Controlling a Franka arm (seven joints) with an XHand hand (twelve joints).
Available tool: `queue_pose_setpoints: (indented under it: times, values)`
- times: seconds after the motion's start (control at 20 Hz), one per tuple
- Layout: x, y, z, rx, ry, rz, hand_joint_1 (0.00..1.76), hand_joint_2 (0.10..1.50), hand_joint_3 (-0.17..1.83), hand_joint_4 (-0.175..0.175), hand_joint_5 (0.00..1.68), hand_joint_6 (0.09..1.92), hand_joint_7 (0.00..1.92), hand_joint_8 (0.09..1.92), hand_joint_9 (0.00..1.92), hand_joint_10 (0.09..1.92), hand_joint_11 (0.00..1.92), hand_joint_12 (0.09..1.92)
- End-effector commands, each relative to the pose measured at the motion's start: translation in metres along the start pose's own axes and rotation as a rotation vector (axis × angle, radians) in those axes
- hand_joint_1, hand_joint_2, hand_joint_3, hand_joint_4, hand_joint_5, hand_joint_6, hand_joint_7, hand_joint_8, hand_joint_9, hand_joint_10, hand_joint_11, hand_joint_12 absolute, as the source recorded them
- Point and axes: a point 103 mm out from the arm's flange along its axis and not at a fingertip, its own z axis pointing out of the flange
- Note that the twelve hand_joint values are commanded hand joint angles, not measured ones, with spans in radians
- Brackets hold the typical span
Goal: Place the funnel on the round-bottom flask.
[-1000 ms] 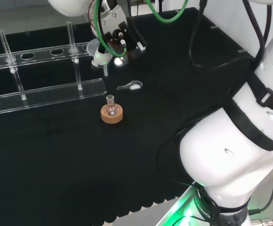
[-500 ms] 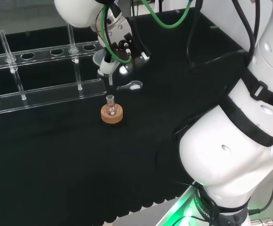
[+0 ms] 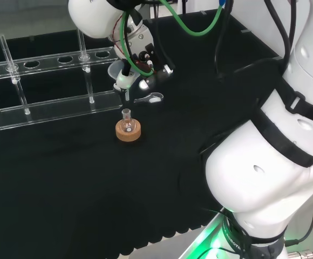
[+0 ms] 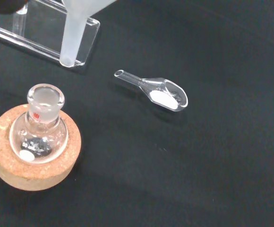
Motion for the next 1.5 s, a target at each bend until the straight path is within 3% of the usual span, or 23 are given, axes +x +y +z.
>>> queue_pose_setpoints:
  times: [0.05, 1.5]
  values:
    - [0.01, 0.005, 0.012, 0.022, -0.015, -0.012, 0.74, 0.75, 0.56, -0.05, 0.75, 0.76, 0.82, 0.77, 1.08, 0.51, 0.72, 1.2]
    - [0.022, 0.014, 0.029, 0.05, 0.0, -0.03, 0.74, 0.75, 0.57, -0.053, 0.75, 0.77, 0.82, 0.78, 1.07, 0.54, 0.72, 1.21]
